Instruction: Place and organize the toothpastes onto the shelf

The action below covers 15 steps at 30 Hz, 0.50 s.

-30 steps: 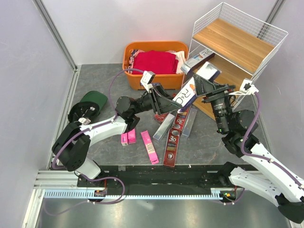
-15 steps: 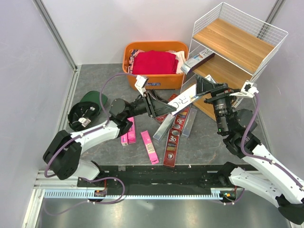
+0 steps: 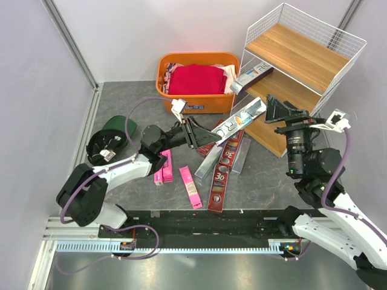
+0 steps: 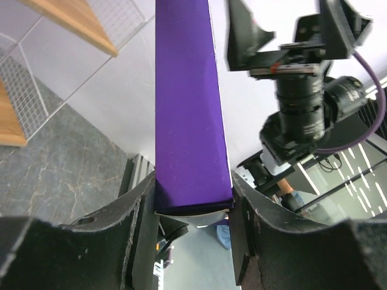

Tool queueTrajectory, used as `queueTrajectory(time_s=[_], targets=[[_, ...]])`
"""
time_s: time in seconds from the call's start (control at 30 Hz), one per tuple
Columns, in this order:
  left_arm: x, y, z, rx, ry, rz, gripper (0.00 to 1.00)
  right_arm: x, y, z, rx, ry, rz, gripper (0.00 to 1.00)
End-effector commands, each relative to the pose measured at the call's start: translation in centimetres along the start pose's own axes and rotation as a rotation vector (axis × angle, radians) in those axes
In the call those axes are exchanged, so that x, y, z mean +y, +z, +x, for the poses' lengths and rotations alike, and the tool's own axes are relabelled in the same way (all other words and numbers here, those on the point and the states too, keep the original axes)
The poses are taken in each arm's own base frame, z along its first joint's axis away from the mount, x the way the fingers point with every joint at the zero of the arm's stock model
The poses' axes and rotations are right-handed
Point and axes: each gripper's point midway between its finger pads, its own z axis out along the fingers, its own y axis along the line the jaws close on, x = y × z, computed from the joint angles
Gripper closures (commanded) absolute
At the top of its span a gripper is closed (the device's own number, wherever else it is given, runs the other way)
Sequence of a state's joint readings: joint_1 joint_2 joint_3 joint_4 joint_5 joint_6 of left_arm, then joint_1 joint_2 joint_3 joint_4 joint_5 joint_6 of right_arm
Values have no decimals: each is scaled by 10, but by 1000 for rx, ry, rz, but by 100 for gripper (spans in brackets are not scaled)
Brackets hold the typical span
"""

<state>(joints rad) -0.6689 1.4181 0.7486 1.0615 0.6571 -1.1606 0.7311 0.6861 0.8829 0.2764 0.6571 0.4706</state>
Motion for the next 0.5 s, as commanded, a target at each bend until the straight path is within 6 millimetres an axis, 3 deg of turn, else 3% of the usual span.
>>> queueTrajectory(time_s=[0.0,0.17,0.47], targets=[[10,12,-12,-31,34,1,88,8,-2,-33,-72,9,-5,2],[36,29,-14,-13,-11,-24,89,8,-4,-38,-80,2,-7,2],[62,73,-34,25,-67,-17,90,5,-11,-52,-99,-18,-2,2]])
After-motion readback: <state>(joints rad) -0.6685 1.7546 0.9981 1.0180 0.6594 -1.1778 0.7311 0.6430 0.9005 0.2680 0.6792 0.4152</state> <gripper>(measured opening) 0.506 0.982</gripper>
